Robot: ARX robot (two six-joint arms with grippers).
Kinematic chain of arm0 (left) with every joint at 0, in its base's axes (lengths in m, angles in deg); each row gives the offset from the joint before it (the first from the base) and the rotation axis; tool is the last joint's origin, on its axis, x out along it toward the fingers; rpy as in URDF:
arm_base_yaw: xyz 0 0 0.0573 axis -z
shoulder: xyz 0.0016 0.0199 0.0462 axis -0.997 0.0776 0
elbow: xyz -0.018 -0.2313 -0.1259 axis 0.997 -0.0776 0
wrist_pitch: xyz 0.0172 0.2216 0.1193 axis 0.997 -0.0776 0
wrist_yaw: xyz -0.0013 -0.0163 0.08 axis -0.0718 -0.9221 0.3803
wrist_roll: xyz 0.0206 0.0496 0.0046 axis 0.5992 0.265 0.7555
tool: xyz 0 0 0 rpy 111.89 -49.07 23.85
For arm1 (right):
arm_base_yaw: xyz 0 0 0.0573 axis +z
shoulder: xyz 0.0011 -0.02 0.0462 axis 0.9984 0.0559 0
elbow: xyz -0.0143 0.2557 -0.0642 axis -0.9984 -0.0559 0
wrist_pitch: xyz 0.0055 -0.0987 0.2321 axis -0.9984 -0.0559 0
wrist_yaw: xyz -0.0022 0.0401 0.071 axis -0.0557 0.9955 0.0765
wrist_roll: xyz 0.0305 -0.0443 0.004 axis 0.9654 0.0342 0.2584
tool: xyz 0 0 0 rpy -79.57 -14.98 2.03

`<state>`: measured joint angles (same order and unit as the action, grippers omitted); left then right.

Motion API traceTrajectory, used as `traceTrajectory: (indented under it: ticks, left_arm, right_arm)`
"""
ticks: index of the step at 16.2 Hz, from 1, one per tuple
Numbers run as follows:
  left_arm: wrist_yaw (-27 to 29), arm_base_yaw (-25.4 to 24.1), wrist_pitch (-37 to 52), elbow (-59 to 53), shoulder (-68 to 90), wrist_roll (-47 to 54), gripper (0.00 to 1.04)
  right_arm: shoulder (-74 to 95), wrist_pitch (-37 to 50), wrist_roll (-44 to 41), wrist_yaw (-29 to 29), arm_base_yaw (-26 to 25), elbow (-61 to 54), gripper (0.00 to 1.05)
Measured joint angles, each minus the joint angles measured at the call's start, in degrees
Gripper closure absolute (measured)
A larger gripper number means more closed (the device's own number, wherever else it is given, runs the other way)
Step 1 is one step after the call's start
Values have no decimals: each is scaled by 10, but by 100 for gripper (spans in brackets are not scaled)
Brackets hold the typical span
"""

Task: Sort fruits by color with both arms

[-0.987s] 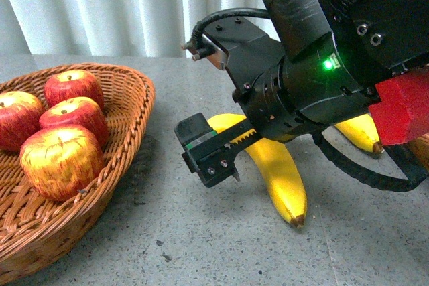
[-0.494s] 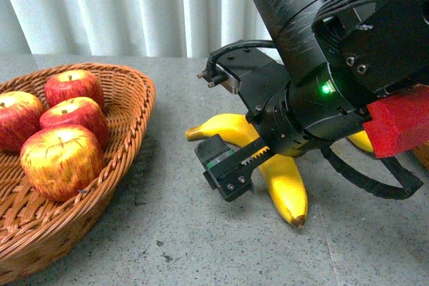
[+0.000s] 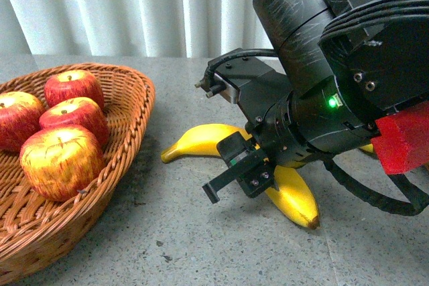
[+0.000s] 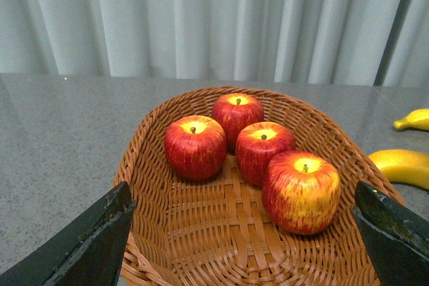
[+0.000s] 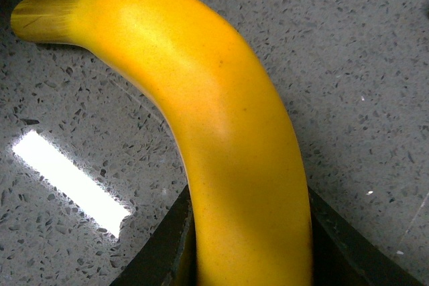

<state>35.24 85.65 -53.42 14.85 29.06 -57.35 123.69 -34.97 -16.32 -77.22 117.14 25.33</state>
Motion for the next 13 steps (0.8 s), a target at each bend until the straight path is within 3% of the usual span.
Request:
traceTrajectory:
  ticks: [5, 9, 13]
  left_arm:
    - [0, 0, 0, 0, 0, 0, 7]
    - [0, 0, 0, 0, 0, 0, 7]
    - [0, 0, 0, 0, 0, 0, 7]
  right_arm:
    - [-36, 13, 1, 12, -29, 17, 70]
    - [-104, 50, 27, 73, -80, 23, 70]
    - [-206, 121, 57, 160, -198, -59, 70]
